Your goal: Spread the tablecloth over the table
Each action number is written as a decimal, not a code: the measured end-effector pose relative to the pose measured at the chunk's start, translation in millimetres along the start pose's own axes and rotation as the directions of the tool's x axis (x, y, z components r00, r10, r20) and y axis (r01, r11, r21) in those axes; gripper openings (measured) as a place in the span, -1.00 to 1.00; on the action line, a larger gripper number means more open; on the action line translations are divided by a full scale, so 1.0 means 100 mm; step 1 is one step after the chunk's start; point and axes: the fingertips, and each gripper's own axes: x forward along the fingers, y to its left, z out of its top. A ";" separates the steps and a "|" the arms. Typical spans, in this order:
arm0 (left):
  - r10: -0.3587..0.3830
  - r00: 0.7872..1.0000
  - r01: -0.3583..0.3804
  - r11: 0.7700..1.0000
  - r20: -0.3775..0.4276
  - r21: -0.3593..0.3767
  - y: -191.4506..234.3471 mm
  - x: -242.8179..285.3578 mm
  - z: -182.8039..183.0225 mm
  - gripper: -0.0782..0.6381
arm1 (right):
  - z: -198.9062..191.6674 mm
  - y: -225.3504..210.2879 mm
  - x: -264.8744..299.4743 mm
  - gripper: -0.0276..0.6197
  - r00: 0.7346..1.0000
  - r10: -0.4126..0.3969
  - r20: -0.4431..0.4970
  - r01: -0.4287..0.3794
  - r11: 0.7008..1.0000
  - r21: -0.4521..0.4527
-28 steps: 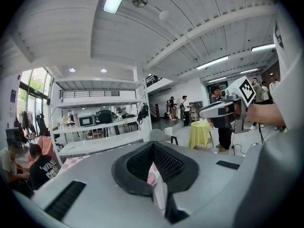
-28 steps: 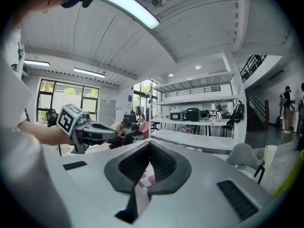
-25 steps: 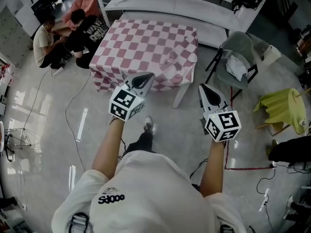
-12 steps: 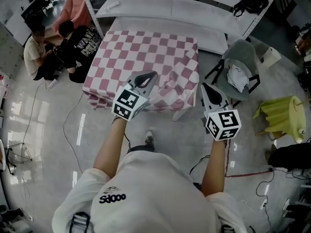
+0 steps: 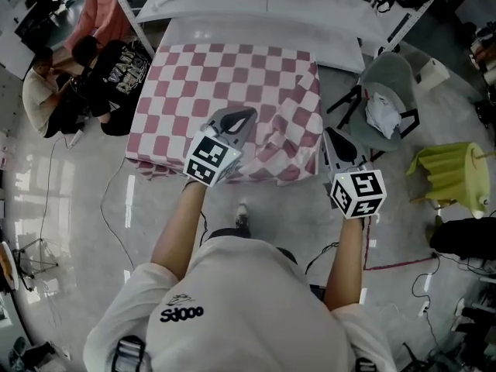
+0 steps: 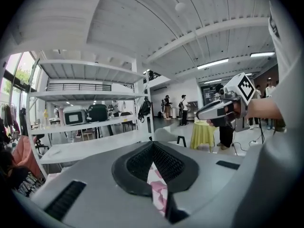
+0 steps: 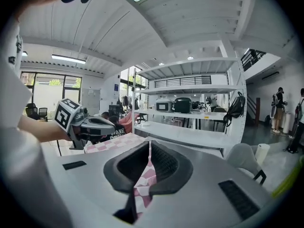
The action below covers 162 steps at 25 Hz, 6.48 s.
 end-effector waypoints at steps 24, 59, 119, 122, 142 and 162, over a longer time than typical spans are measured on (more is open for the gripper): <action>-0.102 0.899 0.003 0.974 -0.427 -0.225 -0.73 0.99 -1.93 -0.42 | -2.38 -0.69 0.30 -0.55 0.861 0.132 -0.492 -0.074 0.988 0.135; -0.168 0.784 -0.088 0.923 -0.598 -0.375 -1.09 0.97 -2.85 -0.67 | -3.45 -0.60 0.50 -0.84 0.763 0.196 -0.617 -0.050 0.968 0.245; -0.343 0.703 -0.050 0.850 -0.623 -0.524 -2.58 1.43 -3.55 -0.34 | -4.08 -1.26 0.45 -0.46 0.802 0.199 -0.563 -0.123 0.978 0.171; -0.348 0.728 -0.031 0.843 -0.590 -0.536 -2.40 1.25 -3.44 -0.67 | -3.83 -1.34 0.51 -0.63 0.835 0.141 -0.532 -0.075 0.987 0.143; 0.020 0.927 -0.142 0.943 -0.375 -0.302 -0.44 0.48 -1.68 -0.70 | -1.34 -0.91 0.74 -0.85 0.964 0.085 -0.252 -0.101 0.994 -0.049; 0.306 0.952 -0.306 0.952 -0.008 -0.018 0.51 0.05 0.46 -0.70 | 0.82 -0.28 0.69 -0.85 0.970 0.231 0.072 -0.206 0.944 -0.259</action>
